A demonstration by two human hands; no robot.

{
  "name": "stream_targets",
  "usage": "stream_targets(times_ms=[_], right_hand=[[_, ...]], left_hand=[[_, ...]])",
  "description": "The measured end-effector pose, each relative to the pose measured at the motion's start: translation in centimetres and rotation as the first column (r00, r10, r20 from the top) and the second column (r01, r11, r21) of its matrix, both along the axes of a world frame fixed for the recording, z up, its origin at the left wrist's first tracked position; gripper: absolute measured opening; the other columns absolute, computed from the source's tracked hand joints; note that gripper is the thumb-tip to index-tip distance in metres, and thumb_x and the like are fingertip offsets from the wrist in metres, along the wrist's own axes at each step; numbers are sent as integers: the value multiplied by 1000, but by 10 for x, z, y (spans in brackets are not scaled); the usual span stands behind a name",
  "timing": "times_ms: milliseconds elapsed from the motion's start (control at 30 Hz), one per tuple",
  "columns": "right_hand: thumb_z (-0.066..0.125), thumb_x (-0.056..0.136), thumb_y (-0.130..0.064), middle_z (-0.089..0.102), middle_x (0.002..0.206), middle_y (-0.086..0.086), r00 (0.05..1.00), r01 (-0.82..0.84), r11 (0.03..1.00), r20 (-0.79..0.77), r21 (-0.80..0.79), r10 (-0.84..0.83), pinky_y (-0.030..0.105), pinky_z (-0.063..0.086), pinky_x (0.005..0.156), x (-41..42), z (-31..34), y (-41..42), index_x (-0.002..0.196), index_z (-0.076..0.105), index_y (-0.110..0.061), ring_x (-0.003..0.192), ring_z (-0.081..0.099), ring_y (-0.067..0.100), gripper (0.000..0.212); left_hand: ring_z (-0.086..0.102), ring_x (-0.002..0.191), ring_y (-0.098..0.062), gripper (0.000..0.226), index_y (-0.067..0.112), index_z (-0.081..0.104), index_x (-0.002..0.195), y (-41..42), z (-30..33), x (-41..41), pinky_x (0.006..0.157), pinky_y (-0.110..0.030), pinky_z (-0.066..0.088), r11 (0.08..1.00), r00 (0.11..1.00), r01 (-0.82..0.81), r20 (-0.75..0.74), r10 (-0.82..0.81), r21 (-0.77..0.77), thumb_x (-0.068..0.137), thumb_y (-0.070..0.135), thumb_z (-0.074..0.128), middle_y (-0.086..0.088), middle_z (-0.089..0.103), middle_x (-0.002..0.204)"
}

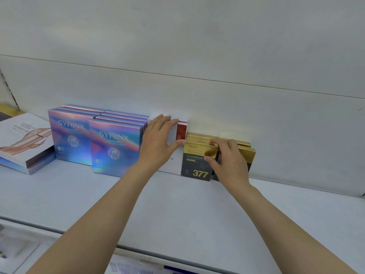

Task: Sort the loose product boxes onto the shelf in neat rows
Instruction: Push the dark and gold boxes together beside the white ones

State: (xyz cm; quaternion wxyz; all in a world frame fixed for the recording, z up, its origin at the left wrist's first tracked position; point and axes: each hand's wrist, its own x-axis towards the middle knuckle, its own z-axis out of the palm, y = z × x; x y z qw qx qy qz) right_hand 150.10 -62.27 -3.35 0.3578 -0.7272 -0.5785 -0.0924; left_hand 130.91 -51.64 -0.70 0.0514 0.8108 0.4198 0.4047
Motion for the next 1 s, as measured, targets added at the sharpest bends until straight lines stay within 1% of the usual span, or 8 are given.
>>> stream_targets(times_ms=[100, 267, 500, 567, 633, 767, 833, 1000], right_hand=[[71, 88, -35, 51, 120, -5, 1000, -18, 1000, -22, 5, 18, 26, 48, 70, 3, 0, 0, 130, 53, -30, 94, 58, 16, 46], [70, 89, -32, 53, 119, -3, 1000, -24, 1000, 13, -21, 24, 24, 42, 66, 3, 5, 0, 129, 54, -27, 91, 56, 15, 43], [65, 89, -46, 55, 114, -4, 999, 6, 956, 32, -292, 3, 33, 51, 73, -5, 43, -11, 134, 48, -32, 96, 57, 17, 50], [63, 90, -49, 59, 112, -4, 998, 41, 913, 67, -406, -15, 35, 51, 75, -11, 63, -14, 135, 48, -31, 95, 57, 18, 51], [59, 90, -51, 62, 121, -1, 989, 117, 868, 139, -482, -56, 36, 50, 81, -24, 87, -17, 136, 48, -30, 104, 58, 22, 51], [53, 94, -53, 55, 138, 4, 942, 233, 838, 328, -493, -69, 38, 46, 89, -83, 137, -18, 141, 46, -28, 122, 53, 28, 54], [54, 94, -52, 53, 141, 4, 942, 179, 866, 336, -466, -14, 38, 45, 92, -130, 159, -15, 141, 45, -27, 125, 51, 28, 55], [58, 93, -49, 48, 146, 2, 906, -122, 937, 348, -328, 240, 38, 37, 104, -267, 192, -13, 143, 44, -32, 132, 44, 24, 55]], left_hand=[[24, 143, -16, 67, 27, 44, 141, -2, 3, 1, 115, -37, 24, 1000, 1000, -17, -10, 17, -14, 83, 54, 65, 4, 39, 150], [22, 144, -15, 67, 27, 43, 141, -7, 10, 1, 116, -36, 21, 998, 999, -20, -29, 19, -57, 83, 54, 64, 5, 37, 151], [24, 144, -19, 73, 24, 37, 146, -13, 37, -15, 117, -41, 24, 986, 992, 47, -106, -64, -161, 85, 55, 63, 1, 34, 154], [26, 143, -20, 74, 23, 36, 147, -18, 51, -31, 116, -39, 26, 977, 989, 93, -97, -113, -192, 85, 52, 64, 0, 33, 155], [31, 140, -20, 74, 21, 36, 147, -22, 67, -56, 112, -36, 29, 967, 983, 147, -81, -167, -208, 85, 49, 67, -1, 35, 153], [36, 136, -23, 74, 19, 39, 145, -31, 99, -138, 110, -35, 31, 975, 976, 140, -140, -164, -171, 83, 43, 71, -5, 40, 149], [38, 134, -24, 74, 19, 41, 143, -35, 113, -191, 109, -35, 31, 982, 976, 110, -172, -135, -151, 81, 43, 73, -6, 43, 146], [42, 131, -22, 75, 21, 41, 143, -47, 134, -334, 105, -33, 34, 997, 970, 35, -238, -51, -74, 80, 42, 75, -5, 46, 143]])
